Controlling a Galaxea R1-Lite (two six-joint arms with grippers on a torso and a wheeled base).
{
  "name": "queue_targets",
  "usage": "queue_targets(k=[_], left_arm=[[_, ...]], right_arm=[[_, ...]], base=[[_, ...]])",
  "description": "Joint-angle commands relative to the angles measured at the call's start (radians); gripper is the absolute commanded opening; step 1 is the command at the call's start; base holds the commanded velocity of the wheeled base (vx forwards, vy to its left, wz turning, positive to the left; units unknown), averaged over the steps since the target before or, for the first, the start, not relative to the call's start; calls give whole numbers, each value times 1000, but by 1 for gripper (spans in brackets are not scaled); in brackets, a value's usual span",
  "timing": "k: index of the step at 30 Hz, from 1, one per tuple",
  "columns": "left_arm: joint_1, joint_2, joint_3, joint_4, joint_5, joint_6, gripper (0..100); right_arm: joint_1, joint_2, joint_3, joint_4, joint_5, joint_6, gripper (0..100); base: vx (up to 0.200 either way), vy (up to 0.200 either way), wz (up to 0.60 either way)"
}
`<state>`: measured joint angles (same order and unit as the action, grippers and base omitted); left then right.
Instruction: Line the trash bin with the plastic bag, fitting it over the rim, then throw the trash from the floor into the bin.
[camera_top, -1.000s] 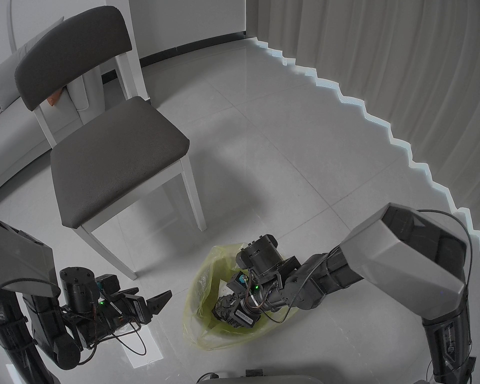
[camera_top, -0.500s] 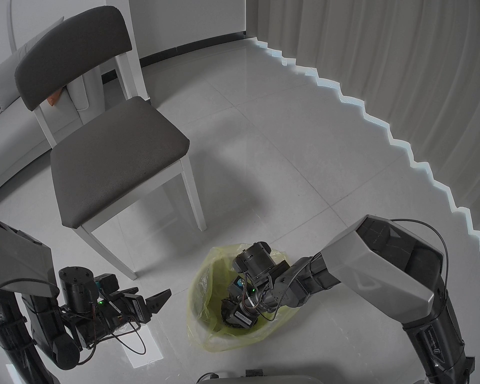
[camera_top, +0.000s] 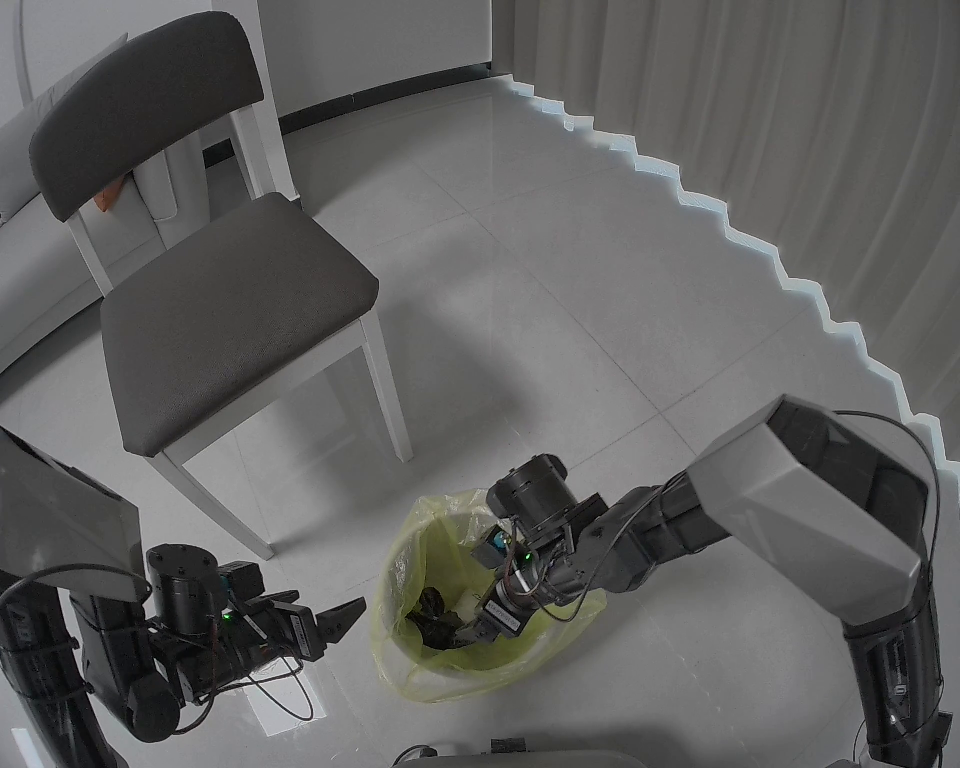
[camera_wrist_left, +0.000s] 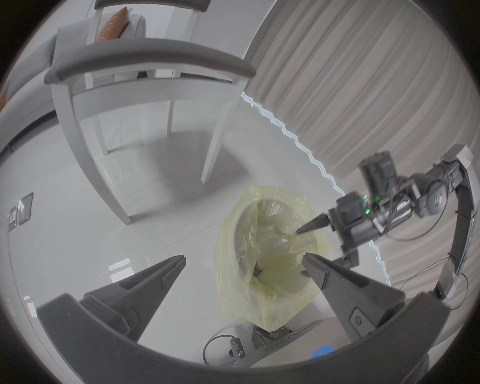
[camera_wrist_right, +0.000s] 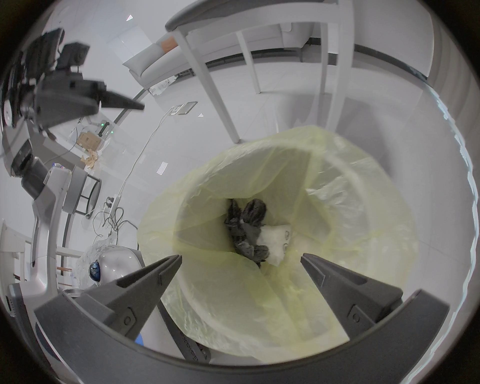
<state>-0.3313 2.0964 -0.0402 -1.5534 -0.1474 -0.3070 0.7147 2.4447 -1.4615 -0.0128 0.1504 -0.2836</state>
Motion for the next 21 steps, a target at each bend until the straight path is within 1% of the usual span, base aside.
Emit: queue_targets(k=[1,5,10,14,17,21], left_arm=[[-15,137,-69,-17,5,2,100],[-8,156,-86,-17,5,2,100],[-5,119,-81,-17,5,2,100],[-5,88,-70,-17,6,3,100],[-2,83,-53,-17,6,3,100],[15,85,-33,-17,6,2,100]], right_arm=[[-66,-130,69,-6,-5,1,100],[-135,-173,115,-12,-2,3,100],[-195,-164,112,-15,-2,15,100],[-236,-124,104,-36,-3,21,100],[-279,-81,102,-85,-5,20,100],[-311,-46,90,-99,-3,18,100]], base=[[0,0,0],[0,0,0],[0,0,0],[0,0,0],[0,0,0],[0,0,0]])
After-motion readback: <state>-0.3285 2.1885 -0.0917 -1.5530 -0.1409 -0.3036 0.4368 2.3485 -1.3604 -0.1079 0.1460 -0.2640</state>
